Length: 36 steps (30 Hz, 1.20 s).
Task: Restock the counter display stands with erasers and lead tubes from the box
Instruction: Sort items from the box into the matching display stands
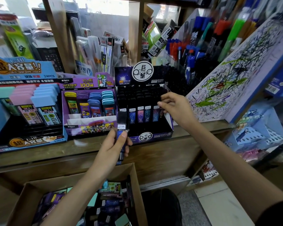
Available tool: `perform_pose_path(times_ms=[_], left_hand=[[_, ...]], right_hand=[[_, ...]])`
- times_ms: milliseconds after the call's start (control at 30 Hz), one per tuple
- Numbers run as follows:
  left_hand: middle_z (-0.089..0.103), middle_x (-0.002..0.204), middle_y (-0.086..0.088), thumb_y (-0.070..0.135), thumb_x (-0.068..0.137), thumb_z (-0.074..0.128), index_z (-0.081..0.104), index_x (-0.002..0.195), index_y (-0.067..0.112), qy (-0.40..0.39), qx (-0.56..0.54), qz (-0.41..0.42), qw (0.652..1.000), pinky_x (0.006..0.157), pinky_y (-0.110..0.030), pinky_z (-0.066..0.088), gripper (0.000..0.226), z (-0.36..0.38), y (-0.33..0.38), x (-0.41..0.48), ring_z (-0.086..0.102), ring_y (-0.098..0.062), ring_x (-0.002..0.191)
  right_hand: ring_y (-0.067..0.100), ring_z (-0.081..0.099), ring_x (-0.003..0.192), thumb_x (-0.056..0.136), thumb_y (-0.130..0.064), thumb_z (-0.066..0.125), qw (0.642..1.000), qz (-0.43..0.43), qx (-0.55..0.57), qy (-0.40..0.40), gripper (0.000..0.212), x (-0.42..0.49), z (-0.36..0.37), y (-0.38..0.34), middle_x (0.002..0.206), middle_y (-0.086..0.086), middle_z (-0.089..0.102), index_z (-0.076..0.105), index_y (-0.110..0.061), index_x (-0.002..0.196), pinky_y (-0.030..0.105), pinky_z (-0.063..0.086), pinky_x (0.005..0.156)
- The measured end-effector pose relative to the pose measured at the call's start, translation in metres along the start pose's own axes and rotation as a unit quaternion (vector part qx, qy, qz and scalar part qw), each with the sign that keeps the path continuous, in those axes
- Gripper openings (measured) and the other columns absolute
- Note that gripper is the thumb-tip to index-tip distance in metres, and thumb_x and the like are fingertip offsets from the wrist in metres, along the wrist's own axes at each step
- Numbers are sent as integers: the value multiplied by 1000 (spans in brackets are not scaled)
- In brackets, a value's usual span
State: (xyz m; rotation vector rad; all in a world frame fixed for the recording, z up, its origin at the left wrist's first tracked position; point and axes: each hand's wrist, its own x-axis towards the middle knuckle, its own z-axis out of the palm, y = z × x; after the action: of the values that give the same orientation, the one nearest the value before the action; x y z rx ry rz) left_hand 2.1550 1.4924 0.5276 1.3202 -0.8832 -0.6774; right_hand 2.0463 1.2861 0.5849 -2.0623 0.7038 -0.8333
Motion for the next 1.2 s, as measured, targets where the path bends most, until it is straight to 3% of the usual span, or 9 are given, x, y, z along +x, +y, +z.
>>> perform_pose_path(times_ms=[100, 233, 300, 400, 500, 667, 900, 1067, 1200], left_hand=[[63, 70, 10, 37, 86, 43, 50, 93, 17, -7, -3, 2, 1000, 56, -18, 48, 22, 3, 3, -2, 55, -5, 59], [63, 70, 9, 39, 85, 44, 50, 93, 16, -8, -2, 9, 1000, 57, -17, 48, 25, 4, 8, -2, 55, -5, 59], [63, 70, 9, 38, 84, 45, 50, 92, 16, -9, -3, 9, 1000, 56, -18, 48, 25, 6, 9, -3, 55, -5, 59], [64, 68, 11, 37, 86, 45, 51, 93, 17, -12, 13, 14, 1000, 57, -15, 47, 22, 9, 10, -5, 55, -5, 58], [63, 70, 12, 33, 89, 44, 52, 95, 15, -25, 25, 25, 999, 58, -14, 46, 21, 13, 11, -8, 55, -5, 59], [63, 71, 10, 36, 87, 45, 53, 96, 18, -31, 33, 18, 999, 60, -17, 47, 23, 12, 11, -10, 56, -7, 63], [62, 75, 1, 27, 92, 43, 53, 96, 14, -21, 16, 7, 1000, 58, -19, 48, 17, 8, 11, -7, 57, -8, 63], [64, 71, 5, 19, 97, 40, 52, 94, 13, -1, 25, 4, 1000, 56, -19, 47, 14, -3, 5, -8, 56, -9, 62], [64, 70, 5, 16, 97, 39, 52, 93, 11, 10, 25, 6, 1000, 55, -19, 46, 15, -8, 2, -9, 55, -9, 60]], right_hand=[[12, 62, 77, 87, -19, 65, 996, 4, -84, 11, 13, -6, -3, -7, 79, -3, 61, 62, -11, 97, 28, 53, 75], [-3, 55, 68, 91, -29, 59, 982, -65, -167, 65, 17, -32, -1, -24, 76, -17, 55, 62, -16, 100, 9, 45, 62], [-7, 57, 74, 88, -35, 58, 992, -72, -99, 32, 14, -48, 8, -34, 79, -19, 58, 62, -24, 96, 8, 46, 62], [0, 60, 79, 84, -39, 64, 998, -15, 41, -51, 16, -62, 27, -44, 90, -13, 62, 60, -33, 98, 18, 52, 71], [8, 60, 90, 83, -35, 68, 992, 20, 90, -86, 22, -67, 43, -44, 98, -8, 60, 58, -34, 102, 23, 52, 77], [6, 57, 93, 86, -25, 66, 996, -36, 58, -53, 14, -72, 48, -43, 102, -7, 58, 60, -31, 96, 22, 49, 78], [9, 63, 69, 86, -7, 62, 973, 8, 228, 14, 8, -47, -2, -58, 79, 0, 66, 61, -8, 94, 22, 55, 63], [7, 63, 71, 88, -9, 61, 986, -41, 126, 98, 11, -23, -44, -50, 82, -2, 64, 60, -19, 92, 24, 55, 65], [11, 63, 78, 89, -8, 61, 995, -55, 19, 87, 13, -15, -44, -30, 86, -2, 61, 57, -17, 98, 21, 55, 68]])
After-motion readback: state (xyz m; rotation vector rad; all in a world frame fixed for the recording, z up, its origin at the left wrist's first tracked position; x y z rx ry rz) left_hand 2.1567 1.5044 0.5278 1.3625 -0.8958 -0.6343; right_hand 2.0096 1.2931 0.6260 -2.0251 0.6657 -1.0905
